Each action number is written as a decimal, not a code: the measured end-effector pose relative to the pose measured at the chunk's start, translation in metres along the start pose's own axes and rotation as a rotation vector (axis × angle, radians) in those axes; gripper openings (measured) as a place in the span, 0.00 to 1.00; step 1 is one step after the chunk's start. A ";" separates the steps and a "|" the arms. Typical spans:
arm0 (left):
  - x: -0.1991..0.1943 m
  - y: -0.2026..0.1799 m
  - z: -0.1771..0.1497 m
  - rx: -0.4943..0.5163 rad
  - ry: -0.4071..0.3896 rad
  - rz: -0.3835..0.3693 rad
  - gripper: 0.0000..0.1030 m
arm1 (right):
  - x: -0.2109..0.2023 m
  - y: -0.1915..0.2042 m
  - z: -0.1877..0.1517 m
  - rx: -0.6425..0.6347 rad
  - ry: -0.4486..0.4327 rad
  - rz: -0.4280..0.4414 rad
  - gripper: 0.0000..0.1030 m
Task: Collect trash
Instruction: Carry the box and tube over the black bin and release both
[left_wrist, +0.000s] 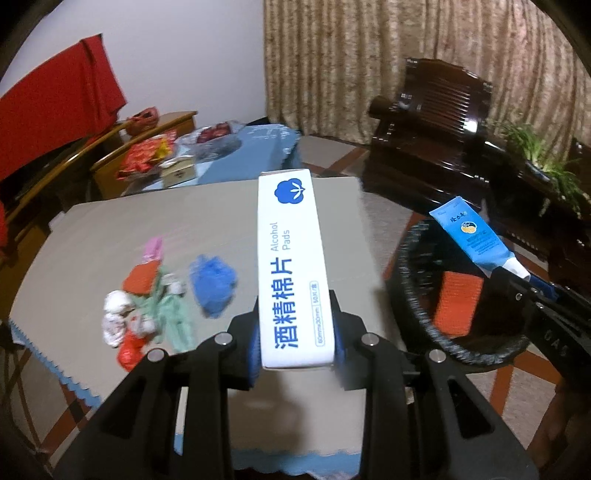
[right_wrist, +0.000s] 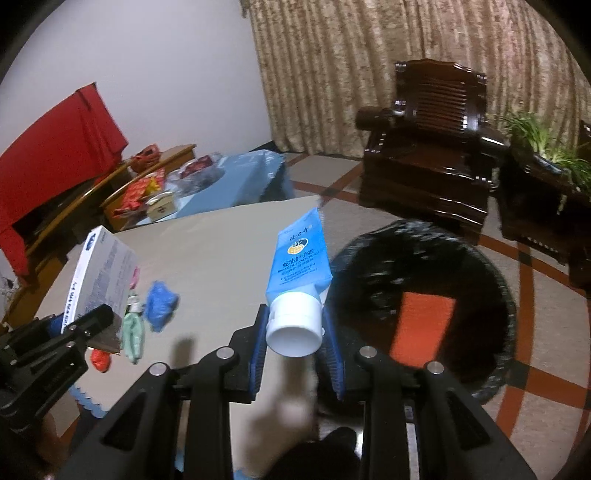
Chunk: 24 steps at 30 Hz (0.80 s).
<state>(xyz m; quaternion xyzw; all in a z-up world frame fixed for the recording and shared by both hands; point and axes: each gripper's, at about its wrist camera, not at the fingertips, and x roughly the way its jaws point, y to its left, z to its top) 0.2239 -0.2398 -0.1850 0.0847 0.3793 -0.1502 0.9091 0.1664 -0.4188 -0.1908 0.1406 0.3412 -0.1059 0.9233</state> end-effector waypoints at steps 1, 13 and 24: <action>0.001 -0.008 0.001 0.005 0.000 -0.010 0.28 | -0.001 -0.007 0.000 0.004 -0.001 -0.005 0.28; 0.035 -0.096 0.010 0.068 0.029 -0.107 0.28 | 0.011 -0.087 0.007 0.065 0.011 -0.080 0.28; 0.090 -0.154 0.020 0.091 0.060 -0.179 0.29 | 0.058 -0.153 0.012 0.111 0.069 -0.144 0.28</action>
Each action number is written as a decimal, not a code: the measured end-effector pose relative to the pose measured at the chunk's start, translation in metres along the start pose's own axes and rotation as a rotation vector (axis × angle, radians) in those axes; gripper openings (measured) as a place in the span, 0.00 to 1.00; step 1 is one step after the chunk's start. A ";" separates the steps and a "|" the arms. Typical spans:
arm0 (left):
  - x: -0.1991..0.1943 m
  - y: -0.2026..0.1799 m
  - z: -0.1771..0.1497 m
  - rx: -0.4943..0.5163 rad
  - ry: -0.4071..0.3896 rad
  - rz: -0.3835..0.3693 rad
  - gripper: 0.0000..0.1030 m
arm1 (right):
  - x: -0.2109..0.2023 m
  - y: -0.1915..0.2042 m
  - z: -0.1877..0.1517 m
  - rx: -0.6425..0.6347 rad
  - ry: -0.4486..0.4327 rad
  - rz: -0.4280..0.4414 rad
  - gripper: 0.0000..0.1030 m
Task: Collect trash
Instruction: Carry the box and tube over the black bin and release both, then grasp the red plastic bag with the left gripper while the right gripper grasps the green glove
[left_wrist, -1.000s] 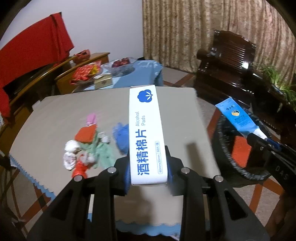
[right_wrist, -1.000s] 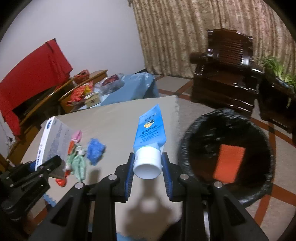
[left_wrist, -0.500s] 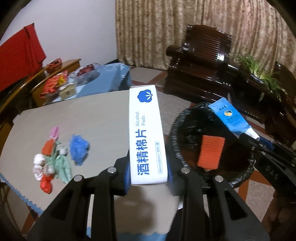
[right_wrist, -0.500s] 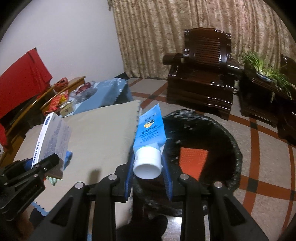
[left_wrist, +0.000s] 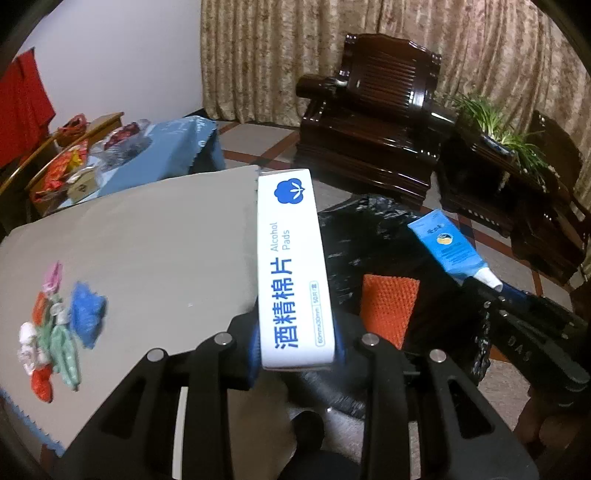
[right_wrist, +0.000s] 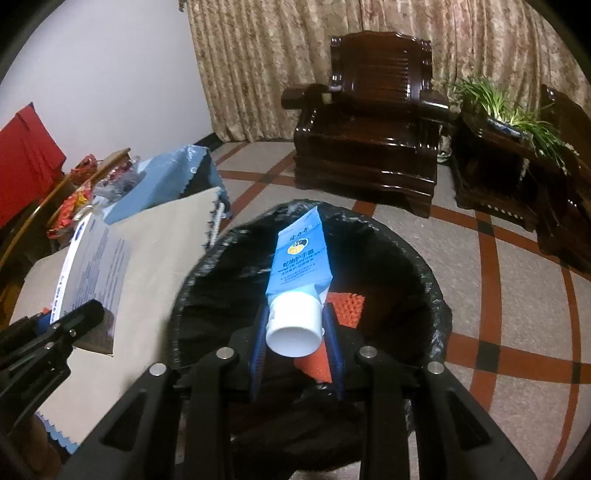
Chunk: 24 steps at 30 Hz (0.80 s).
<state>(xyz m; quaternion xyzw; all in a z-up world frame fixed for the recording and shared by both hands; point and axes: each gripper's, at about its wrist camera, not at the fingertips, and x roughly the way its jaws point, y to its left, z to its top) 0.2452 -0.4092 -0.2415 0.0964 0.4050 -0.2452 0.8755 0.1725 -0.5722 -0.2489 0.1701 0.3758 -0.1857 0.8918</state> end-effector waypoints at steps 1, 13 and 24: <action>0.006 -0.004 0.002 0.001 0.004 -0.014 0.30 | 0.006 -0.003 0.000 -0.002 0.006 -0.002 0.29; 0.040 -0.003 -0.013 0.038 0.070 -0.039 0.64 | 0.018 -0.015 -0.024 0.002 0.074 -0.053 0.40; -0.021 0.116 -0.047 -0.049 0.060 0.114 0.78 | -0.030 0.069 -0.048 -0.068 0.037 0.067 0.45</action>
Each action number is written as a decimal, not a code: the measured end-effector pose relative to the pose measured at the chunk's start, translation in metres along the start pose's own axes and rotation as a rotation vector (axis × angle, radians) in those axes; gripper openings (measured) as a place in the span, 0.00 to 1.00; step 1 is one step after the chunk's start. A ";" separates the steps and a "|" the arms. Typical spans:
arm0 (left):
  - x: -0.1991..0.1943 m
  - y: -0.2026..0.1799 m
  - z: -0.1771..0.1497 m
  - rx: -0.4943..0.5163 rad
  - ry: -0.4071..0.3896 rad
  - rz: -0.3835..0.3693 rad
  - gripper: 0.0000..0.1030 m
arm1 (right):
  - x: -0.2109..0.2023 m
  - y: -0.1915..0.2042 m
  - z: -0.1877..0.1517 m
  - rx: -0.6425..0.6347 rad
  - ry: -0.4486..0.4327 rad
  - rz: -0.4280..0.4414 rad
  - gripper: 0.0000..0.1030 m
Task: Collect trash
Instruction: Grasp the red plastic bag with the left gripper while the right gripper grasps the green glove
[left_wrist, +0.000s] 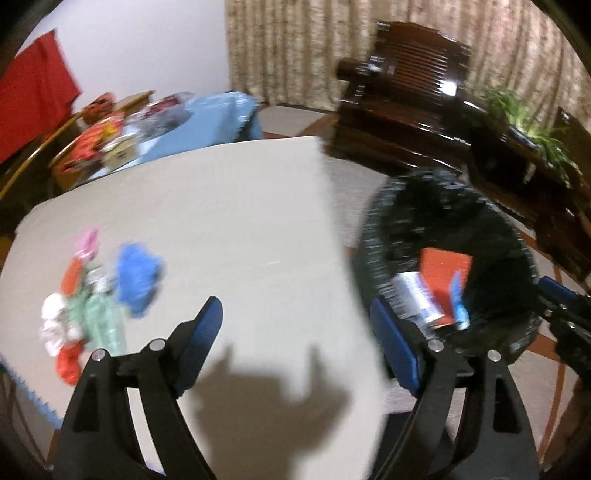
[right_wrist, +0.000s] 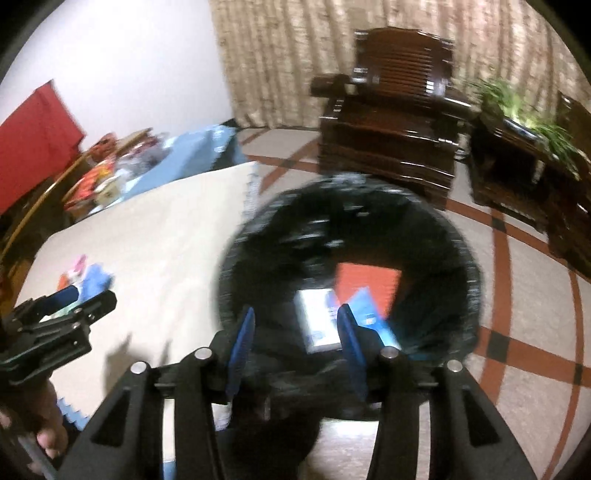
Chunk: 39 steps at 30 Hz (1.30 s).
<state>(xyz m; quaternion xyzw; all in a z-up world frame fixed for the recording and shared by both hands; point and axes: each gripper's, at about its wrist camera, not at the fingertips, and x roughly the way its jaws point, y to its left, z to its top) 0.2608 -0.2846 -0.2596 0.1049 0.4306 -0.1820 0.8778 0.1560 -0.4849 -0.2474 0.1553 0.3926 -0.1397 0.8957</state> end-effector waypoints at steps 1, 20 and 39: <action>-0.004 0.015 -0.004 -0.014 0.001 0.014 0.78 | -0.001 0.012 -0.002 -0.009 0.002 0.018 0.45; -0.053 0.273 -0.086 -0.249 -0.032 0.261 0.81 | 0.028 0.243 -0.034 -0.205 0.053 0.240 0.45; 0.033 0.326 -0.112 -0.244 0.099 0.134 0.81 | 0.106 0.356 -0.067 -0.302 0.119 0.265 0.45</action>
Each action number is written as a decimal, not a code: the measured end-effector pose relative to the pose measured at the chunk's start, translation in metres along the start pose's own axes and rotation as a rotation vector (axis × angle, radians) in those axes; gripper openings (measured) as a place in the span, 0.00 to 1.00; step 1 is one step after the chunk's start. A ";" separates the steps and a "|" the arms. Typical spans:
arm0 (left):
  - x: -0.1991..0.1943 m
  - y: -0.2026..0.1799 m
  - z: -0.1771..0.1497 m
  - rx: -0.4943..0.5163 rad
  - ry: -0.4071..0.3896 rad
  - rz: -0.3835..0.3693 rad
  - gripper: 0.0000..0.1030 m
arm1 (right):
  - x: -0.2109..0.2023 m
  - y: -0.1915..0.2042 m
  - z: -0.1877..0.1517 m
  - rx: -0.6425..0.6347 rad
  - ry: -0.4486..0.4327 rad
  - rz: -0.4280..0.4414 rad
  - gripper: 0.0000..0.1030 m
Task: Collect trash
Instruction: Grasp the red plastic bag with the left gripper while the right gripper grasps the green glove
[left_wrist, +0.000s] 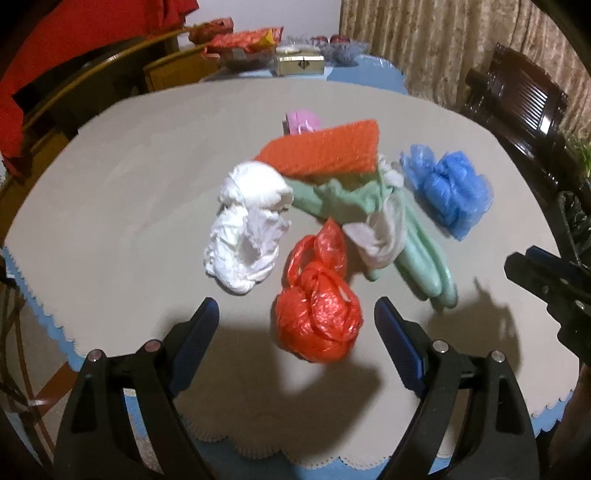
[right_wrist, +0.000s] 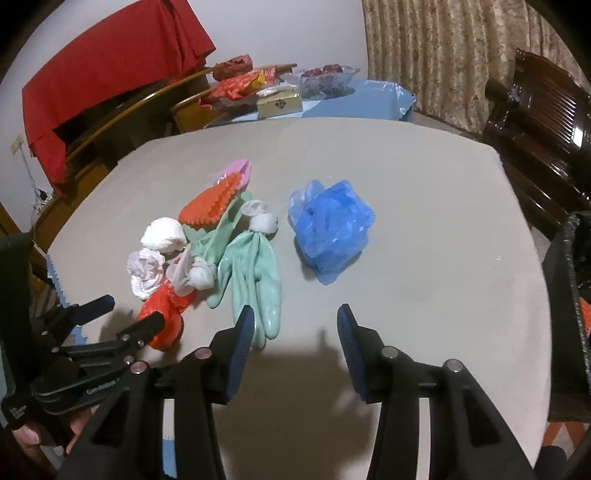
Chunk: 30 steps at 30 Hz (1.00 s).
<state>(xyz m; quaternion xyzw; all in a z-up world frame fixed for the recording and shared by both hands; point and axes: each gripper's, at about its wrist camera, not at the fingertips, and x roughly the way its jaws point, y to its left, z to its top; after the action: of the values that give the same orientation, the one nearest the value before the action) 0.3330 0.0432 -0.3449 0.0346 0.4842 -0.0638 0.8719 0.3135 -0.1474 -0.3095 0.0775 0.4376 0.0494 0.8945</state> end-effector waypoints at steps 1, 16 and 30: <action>0.006 0.001 -0.001 0.004 0.012 -0.002 0.81 | 0.004 0.001 0.000 0.000 0.005 0.001 0.45; 0.015 0.008 0.003 0.008 -0.010 -0.024 0.36 | 0.047 0.022 0.001 -0.016 0.052 0.038 0.45; -0.011 0.010 0.005 -0.017 -0.038 -0.044 0.36 | 0.062 0.025 0.002 -0.044 0.118 0.073 0.09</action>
<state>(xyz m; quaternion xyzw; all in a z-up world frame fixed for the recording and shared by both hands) 0.3332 0.0533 -0.3332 0.0151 0.4686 -0.0795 0.8797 0.3526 -0.1130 -0.3517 0.0705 0.4851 0.0963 0.8663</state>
